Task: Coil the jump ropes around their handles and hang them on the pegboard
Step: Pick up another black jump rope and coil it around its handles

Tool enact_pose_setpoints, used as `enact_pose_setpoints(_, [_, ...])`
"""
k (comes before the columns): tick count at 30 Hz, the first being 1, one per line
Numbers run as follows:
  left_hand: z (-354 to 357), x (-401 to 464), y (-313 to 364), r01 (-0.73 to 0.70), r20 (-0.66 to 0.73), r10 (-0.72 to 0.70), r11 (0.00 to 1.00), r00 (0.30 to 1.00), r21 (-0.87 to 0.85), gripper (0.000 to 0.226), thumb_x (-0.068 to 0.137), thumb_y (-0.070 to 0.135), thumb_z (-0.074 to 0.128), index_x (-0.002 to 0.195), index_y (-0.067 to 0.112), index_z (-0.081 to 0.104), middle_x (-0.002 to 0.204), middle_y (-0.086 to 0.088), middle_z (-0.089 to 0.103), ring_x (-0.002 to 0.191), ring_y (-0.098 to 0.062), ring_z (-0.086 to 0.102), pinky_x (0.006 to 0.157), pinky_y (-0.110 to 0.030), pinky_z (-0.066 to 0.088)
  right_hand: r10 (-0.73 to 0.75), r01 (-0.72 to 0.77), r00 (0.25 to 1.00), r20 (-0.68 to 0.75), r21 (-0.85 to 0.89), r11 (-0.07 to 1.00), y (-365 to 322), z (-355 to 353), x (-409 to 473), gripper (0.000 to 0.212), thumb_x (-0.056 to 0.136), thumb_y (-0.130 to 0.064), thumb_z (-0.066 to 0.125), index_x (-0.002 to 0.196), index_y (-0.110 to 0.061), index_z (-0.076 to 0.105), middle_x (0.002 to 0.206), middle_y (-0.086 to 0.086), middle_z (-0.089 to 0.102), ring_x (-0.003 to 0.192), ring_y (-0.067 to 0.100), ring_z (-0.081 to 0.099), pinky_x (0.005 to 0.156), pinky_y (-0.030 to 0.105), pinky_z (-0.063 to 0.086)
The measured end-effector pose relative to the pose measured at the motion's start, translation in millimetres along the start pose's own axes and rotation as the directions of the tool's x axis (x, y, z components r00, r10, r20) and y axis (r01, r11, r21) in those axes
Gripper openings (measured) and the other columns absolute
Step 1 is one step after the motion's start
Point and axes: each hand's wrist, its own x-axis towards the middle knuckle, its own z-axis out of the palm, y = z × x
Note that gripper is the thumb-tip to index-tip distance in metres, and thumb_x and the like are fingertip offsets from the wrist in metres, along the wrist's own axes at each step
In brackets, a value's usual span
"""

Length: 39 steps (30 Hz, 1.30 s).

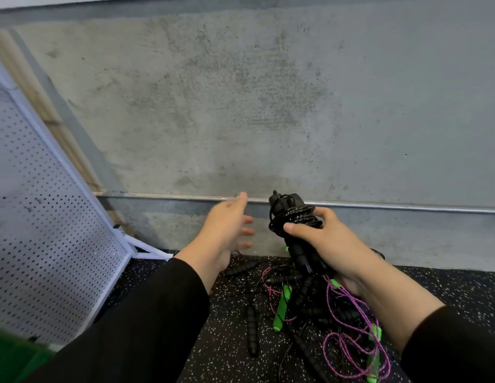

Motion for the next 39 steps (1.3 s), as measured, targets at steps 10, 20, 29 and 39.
enact_pose_setpoints(10, [-47,14,-22,0.053,0.107,-0.052,0.999,0.993,-0.012,0.028,0.103,0.038,0.057,0.111,0.014,0.069,0.097,-0.004,0.071,0.083,-0.020,0.068,0.065,-0.031,0.057,0.057,-0.081,0.985,0.161,0.148,0.986,20,79,28,0.034,0.093,-0.023,0.073,0.125,-0.017,0.064,0.115,0.005,0.075,0.096,0.021,0.075,0.072,0.043,0.063])
enact_pose_setpoints(20, [-127,39,-34,0.075,0.043,-0.073,0.996,0.996,-0.055,0.016,0.101,0.016,0.054,0.110,0.009,0.065,0.091,-0.005,0.067,0.074,-0.021,0.065,0.056,-0.024,0.055,0.124,-0.146,0.980,0.158,0.140,0.979,41,158,52,0.056,0.093,-0.022,0.073,0.141,-0.017,0.046,0.108,0.011,0.072,0.094,0.031,0.075,0.088,0.053,0.060])
enact_pose_setpoints(29, [-181,56,-50,0.091,0.110,-0.083,0.993,0.990,-0.076,0.017,0.101,0.015,0.052,0.104,0.011,0.068,0.096,-0.007,0.073,0.083,-0.023,0.070,0.069,-0.030,0.060,0.073,-0.091,0.973,0.218,0.074,0.993,66,211,68,0.058,0.091,-0.014,0.073,0.143,-0.017,0.046,0.110,0.001,0.075,0.091,0.020,0.075,0.086,0.055,0.058])
enact_pose_setpoints(39, [-212,92,-119,0.240,0.097,-0.270,0.939,0.958,0.248,0.014,0.096,0.013,0.049,0.104,0.014,0.060,0.105,-0.013,0.060,0.089,-0.030,0.060,0.087,-0.046,0.056,0.304,-0.310,0.933,0.194,0.004,0.951,147,265,80,0.044,0.088,-0.006,0.075,0.124,-0.015,0.052,0.105,0.007,0.072,0.078,0.018,0.072,0.077,0.049,0.062])
